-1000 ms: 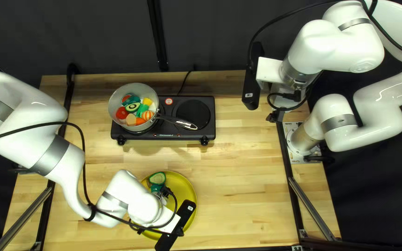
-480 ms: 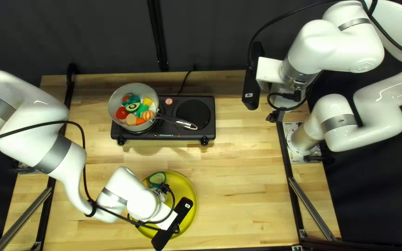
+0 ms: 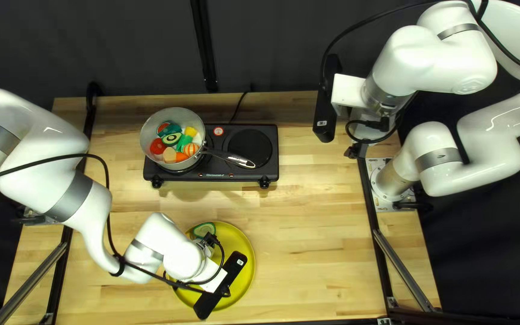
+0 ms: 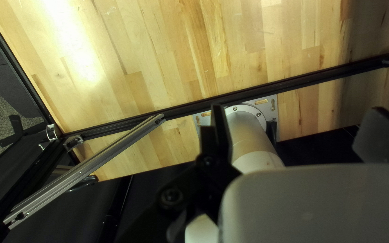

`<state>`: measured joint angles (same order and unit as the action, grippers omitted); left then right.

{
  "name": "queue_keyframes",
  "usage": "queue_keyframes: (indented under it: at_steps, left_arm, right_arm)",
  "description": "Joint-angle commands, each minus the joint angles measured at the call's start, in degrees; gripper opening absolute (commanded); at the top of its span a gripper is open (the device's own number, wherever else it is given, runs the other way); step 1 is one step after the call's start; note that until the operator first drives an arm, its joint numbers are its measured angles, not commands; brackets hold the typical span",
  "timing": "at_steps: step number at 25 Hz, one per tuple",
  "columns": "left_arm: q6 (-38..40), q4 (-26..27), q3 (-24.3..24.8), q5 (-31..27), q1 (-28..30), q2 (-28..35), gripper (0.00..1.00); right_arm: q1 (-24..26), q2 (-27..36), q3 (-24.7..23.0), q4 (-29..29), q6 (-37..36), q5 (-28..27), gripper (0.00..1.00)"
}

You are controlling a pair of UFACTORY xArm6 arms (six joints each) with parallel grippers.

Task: Pick up a pot and place it onto the stove surface, add food to pot

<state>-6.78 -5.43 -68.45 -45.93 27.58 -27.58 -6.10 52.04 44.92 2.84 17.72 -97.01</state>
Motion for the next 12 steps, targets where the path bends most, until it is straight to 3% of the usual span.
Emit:
queue_keyframes:
  at_steps: [1, 12]
  left_arm:
    - [0.13, 0.01, 0.31, 0.26, 0.02, 0.10, 0.00]
    - [0.27, 0.13, 0.60, 0.47, 0.15, 0.22, 0.00]
  right_arm:
    - [0.00, 0.00, 0.00, 0.00, 0.00, 0.00, 1.00]
    - [0.00, 0.00, 0.00, 0.00, 0.00, 0.00, 1.00]
